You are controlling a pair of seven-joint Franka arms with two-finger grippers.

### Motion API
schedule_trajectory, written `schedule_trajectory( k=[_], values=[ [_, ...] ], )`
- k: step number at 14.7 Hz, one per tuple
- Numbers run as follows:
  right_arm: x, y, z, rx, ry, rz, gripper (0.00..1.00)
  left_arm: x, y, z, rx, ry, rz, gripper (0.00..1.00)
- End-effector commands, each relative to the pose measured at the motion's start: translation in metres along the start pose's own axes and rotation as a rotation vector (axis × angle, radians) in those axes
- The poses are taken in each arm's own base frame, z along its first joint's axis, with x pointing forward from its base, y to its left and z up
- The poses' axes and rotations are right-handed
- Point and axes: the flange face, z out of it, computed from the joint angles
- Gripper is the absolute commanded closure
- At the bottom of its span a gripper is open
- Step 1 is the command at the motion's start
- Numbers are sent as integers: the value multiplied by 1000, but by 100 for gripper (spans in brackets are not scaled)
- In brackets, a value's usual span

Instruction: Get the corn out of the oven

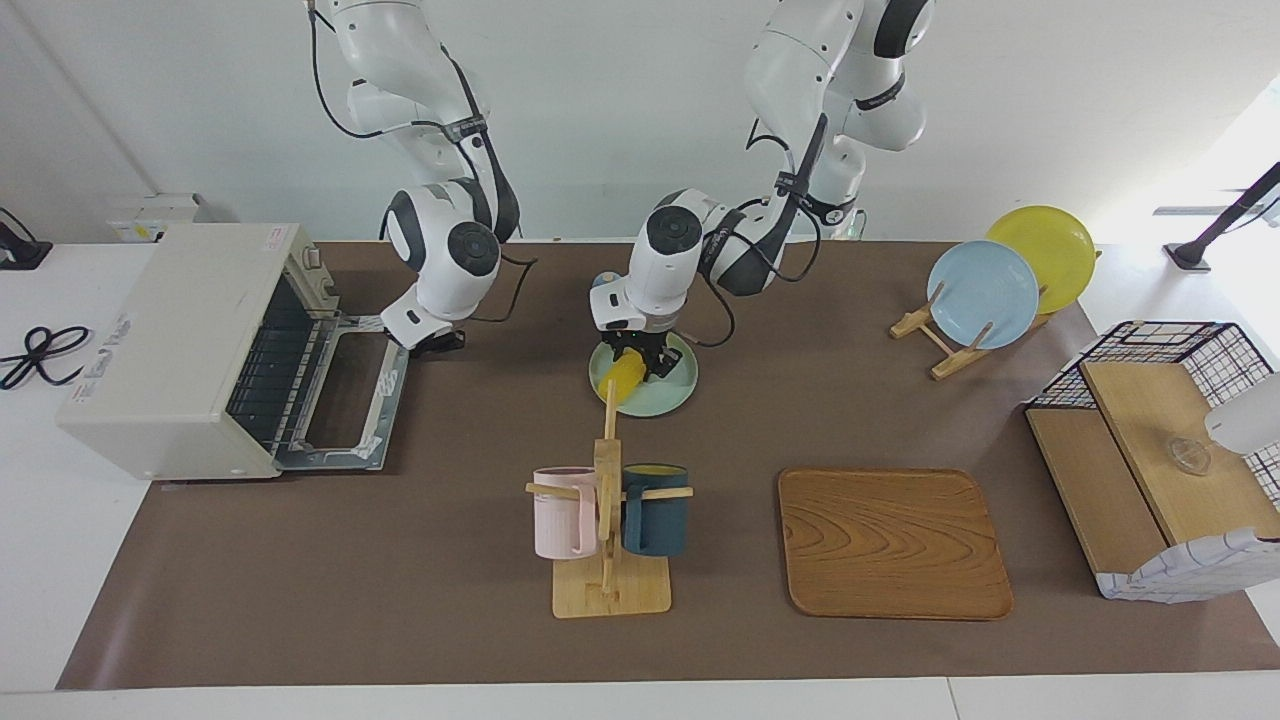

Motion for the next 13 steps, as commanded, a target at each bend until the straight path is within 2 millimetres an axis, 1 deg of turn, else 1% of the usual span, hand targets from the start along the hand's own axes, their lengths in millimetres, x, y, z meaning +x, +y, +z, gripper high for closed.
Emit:
schedule_trajectory(
  k=[1, 2, 3, 4, 5, 6, 7, 9, 10, 11, 12, 13],
  values=[
    [9, 56, -24, -29, 7, -47, 100, 0, -10, -5, 16, -2, -20, 100],
    [7, 69, -28, -23, 6, -59, 100, 2, -25, -14, 16, -6, -41, 100],
    [4, 78, -29, -19, 4, -73, 100, 2, -37, -29, 15, -8, -57, 100],
    [1, 90, -29, -15, 1, -84, 100, -1, -43, -49, 13, -8, -65, 100],
    [-5, 106, -31, -9, -1, -101, 100, -4, -58, -70, 11, -8, -89, 100],
    [-11, 124, -28, 1, -16, -115, 100, -8, -70, -88, 7, -10, -112, 100],
    [-16, 143, -24, 11, -24, -131, 100, -10, -89, -107, 5, -5, -145, 100],
    [-22, 164, -16, 49, -31, -154, 100, -8, -132, -135, -1, -7, -217, 100],
    [-23, 172, -10, 68, -39, -151, 100, -3, -153, -149, -3, 4, -251, 100],
    [-24, 176, -9, 74, -39, -150, 100, -2, -180, -156, -6, 14, -296, 100],
    [-24, 176, -8, 77, -39, -150, 100, -2, -204, -160, -4, 26, -333, 100],
    [-24, 176, -8, 77, -41, -148, 100, -4, -228, -168, -3, 43, -371, 100]
  ],
)
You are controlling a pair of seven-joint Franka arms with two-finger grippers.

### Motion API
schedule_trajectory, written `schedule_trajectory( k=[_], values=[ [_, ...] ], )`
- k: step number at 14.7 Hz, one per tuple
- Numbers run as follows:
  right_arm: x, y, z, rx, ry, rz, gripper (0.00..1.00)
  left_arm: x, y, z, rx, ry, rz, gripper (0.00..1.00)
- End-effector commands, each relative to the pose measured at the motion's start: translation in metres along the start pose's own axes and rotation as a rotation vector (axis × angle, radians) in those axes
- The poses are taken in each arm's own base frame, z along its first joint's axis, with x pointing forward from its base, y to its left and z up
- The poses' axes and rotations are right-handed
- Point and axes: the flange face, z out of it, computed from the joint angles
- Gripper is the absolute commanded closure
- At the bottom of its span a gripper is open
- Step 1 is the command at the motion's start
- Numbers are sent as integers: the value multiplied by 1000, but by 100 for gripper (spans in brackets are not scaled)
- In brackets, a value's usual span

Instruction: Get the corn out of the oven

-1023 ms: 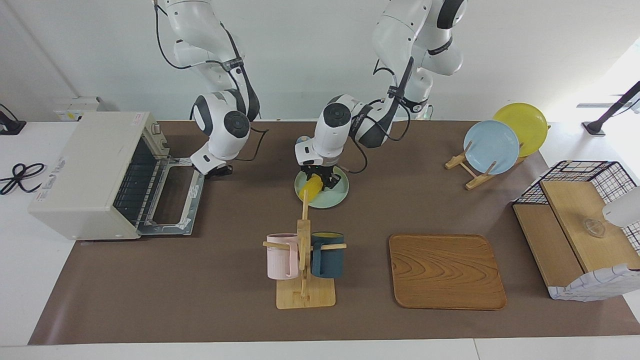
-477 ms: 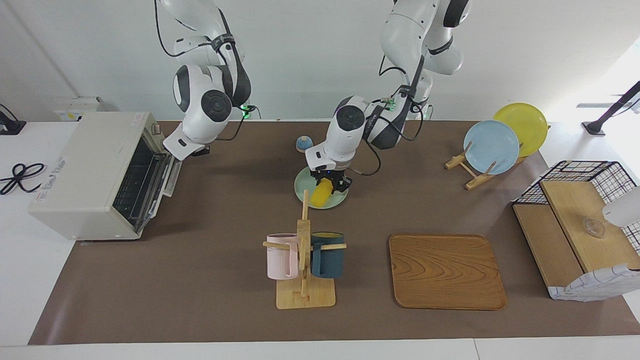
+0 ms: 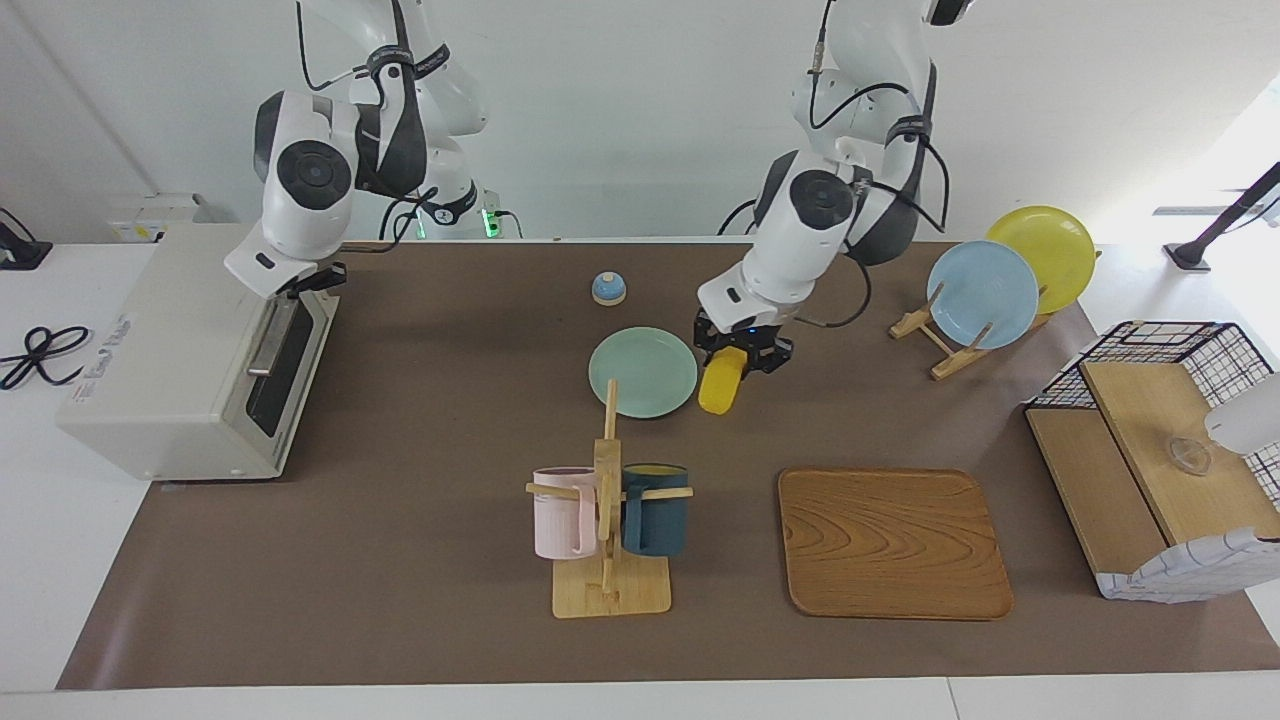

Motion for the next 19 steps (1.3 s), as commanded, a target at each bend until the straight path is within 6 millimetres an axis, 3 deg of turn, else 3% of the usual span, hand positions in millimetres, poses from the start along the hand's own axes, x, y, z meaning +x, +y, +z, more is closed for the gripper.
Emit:
schedule_trajectory(
  k=[1, 3, 5, 9, 11, 14, 18, 19],
  values=[
    [8, 3, 3, 1, 19, -15, 100, 21, -57, -9, 5, 9, -92, 100],
    [7, 6, -7, 28, 29, -2, 99, 41, -93, -7, 4, 21, -143, 100],
    [3, 14, -28, 51, 25, 7, 99, 66, -112, 5, -4, 14, -170, 100],
    [-9, 24, -75, 102, 33, 31, 99, 116, -175, 18, 16, 39, -244, 100],
    [-11, 21, -97, 148, 63, 33, 97, 126, -190, 24, 22, 60, -263, 100],
    [-8, 15, -118, 310, 134, 46, 79, 132, -212, 32, 39, 112, -294, 100],
    [2, -8, -134, 408, 191, 55, 78, 133, -232, 50, 52, 155, -334, 100],
    [2, -15, -138, 411, 188, 43, 66, 134, -234, 59, 54, 160, -344, 100]
  ],
)
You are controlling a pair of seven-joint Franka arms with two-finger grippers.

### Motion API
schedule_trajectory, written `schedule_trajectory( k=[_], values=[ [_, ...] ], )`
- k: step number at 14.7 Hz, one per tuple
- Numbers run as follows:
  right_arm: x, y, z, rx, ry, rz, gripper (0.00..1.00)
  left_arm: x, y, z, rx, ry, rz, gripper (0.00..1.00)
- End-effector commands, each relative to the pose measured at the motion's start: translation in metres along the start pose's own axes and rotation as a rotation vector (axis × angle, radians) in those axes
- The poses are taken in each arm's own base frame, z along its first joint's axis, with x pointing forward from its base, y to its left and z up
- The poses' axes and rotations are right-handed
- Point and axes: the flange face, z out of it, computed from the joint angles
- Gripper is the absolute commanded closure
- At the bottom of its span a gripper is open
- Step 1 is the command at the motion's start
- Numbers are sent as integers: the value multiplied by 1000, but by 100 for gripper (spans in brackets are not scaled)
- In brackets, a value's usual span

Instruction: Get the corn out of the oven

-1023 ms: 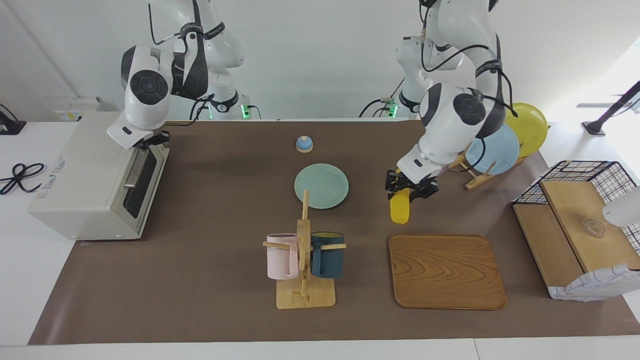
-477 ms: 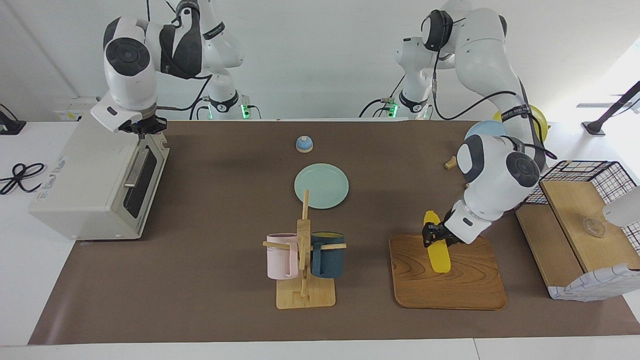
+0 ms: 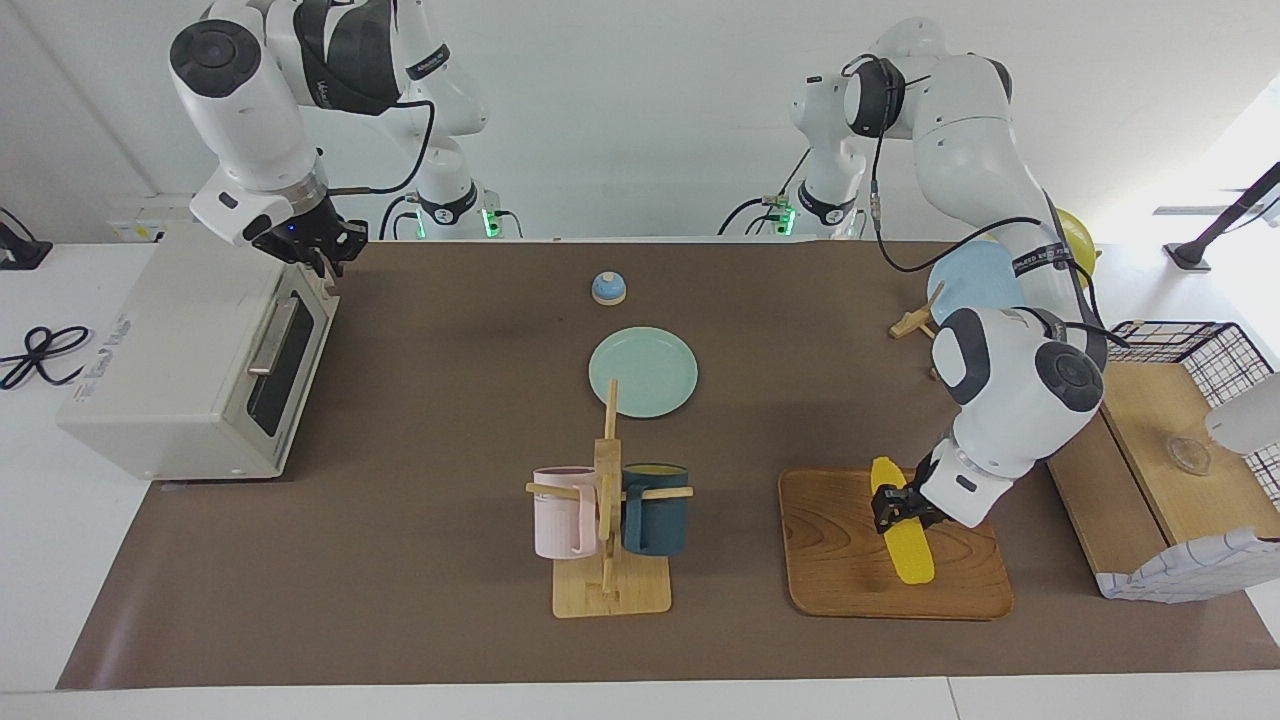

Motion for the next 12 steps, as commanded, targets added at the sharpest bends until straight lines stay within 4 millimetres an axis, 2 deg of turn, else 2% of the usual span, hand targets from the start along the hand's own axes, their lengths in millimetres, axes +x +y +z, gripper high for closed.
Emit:
schedule_trajectory(
  k=[1, 2, 3, 4, 6, 7, 8, 9, 10, 12],
  values=[
    [7, -16, -5, 41, 4, -2, 56, 4, -6, 25, -1, 17, -57, 100],
    [8, -16, -6, 68, 6, 2, 32, 5, -9, 29, 0, 20, -74, 100],
    [9, -19, -5, 79, 8, -2, 14, 5, -5, 33, 2, 21, -68, 100],
    [9, -20, -7, 77, 10, -2, 13, 6, -6, 34, 3, 35, -67, 100],
    [15, -21, -14, 77, 22, -8, 0, 6, -10, 35, 9, 38, -70, 100],
    [20, -20, -22, 78, 21, -9, 0, 6, -12, 35, 14, 36, -68, 100],
    [36, -16, -28, 80, -4, -12, 0, 5, -13, 35, 30, 34, -57, 100],
    [51, -14, -33, 84, -13, -16, 0, 5, -11, 34, 42, 38, -48, 12],
    [59, -20, -42, 85, -14, -31, 0, 5, -10, 34, 47, 34, -44, 0],
    [58, -29, -45, 55, -14, -45, 0, 5, -12, 29, 47, 37, -46, 0]
  ],
)
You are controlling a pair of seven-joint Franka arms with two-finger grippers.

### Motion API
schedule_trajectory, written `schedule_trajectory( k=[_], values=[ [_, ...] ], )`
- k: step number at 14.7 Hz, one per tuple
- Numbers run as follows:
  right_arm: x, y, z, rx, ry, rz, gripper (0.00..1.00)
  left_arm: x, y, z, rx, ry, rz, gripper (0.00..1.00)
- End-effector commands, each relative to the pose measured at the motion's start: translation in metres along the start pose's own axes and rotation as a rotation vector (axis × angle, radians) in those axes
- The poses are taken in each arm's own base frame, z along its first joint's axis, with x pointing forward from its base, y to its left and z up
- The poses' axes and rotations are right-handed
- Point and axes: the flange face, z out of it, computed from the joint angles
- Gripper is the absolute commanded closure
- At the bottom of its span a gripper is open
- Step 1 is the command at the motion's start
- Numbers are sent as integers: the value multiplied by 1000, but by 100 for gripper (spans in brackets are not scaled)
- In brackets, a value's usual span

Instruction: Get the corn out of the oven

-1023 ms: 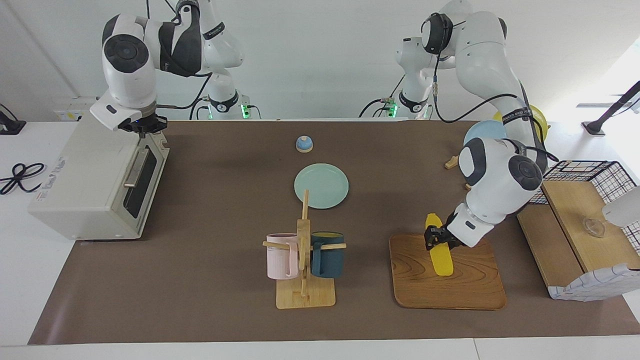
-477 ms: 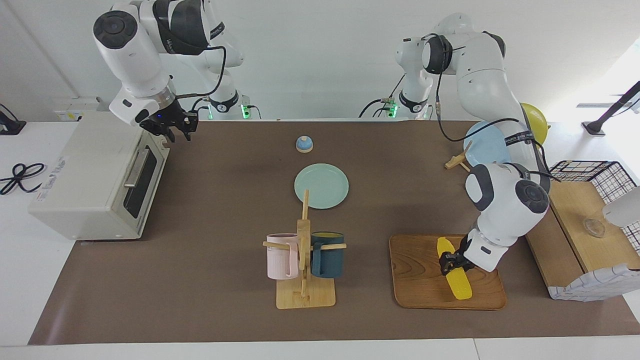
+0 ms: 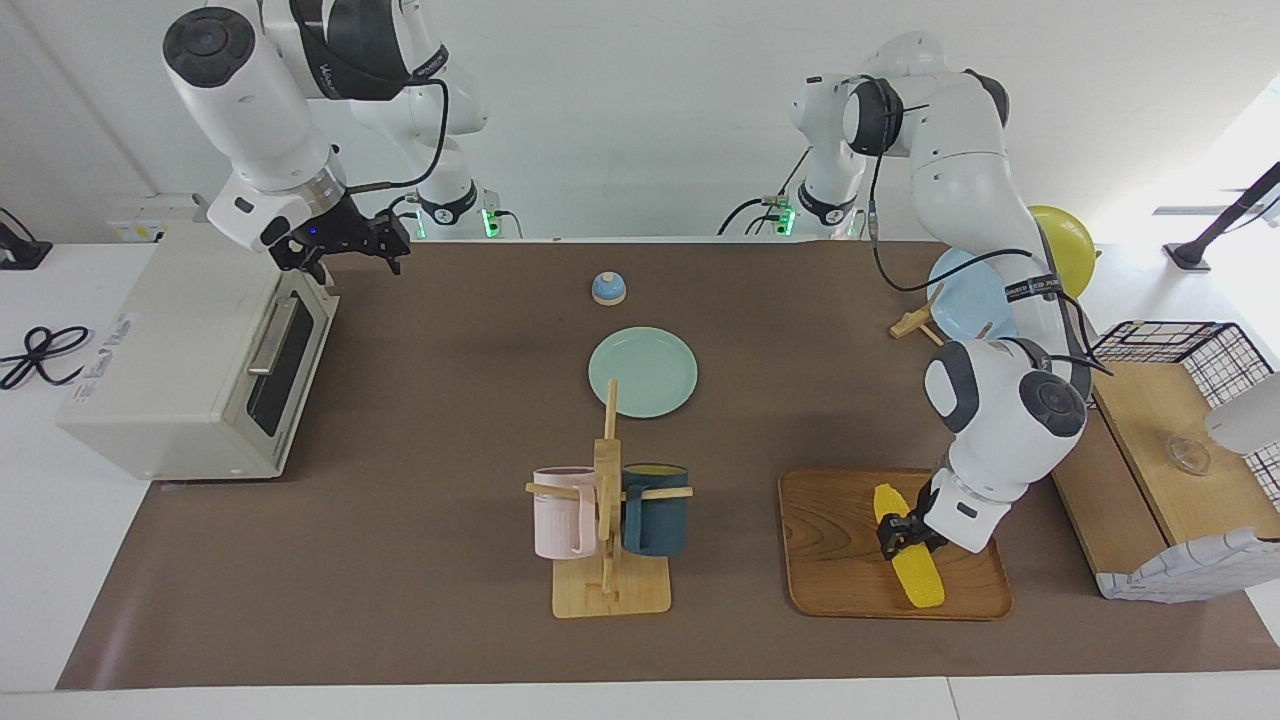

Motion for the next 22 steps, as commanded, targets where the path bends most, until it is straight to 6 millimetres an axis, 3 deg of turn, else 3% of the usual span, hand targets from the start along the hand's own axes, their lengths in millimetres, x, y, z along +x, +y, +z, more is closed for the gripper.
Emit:
schedule_trajectory(
  k=[1, 4, 6, 10, 13, 17, 22],
  values=[
    [12, -5, -4, -15, -24, 9, 0, 2, -3, -10, 17, 17, -6, 0],
    [-10, 9, -1, -11, -40, 58, 0, 2, -8, -31, 12, 15, -21, 0],
    [-19, 12, 1, -5, -72, 70, 0, 2, -9, -59, 12, 24, -23, 0],
    [-25, 11, 8, -9, -59, 84, 0, -13, -38, -164, 35, 3, -61, 0],
    [-21, 15, 8, -5, -17, 96, 0, -42, -47, -229, 38, -58, -75, 0],
    [-20, 20, 7, -9, -13, 106, 0, -88, -51, -299, 68, -133, -61, 0],
    [-20, 23, 6, -6, -14, 112, 0, -153, -57, -342, 43, -164, -51, 0]
  ],
)
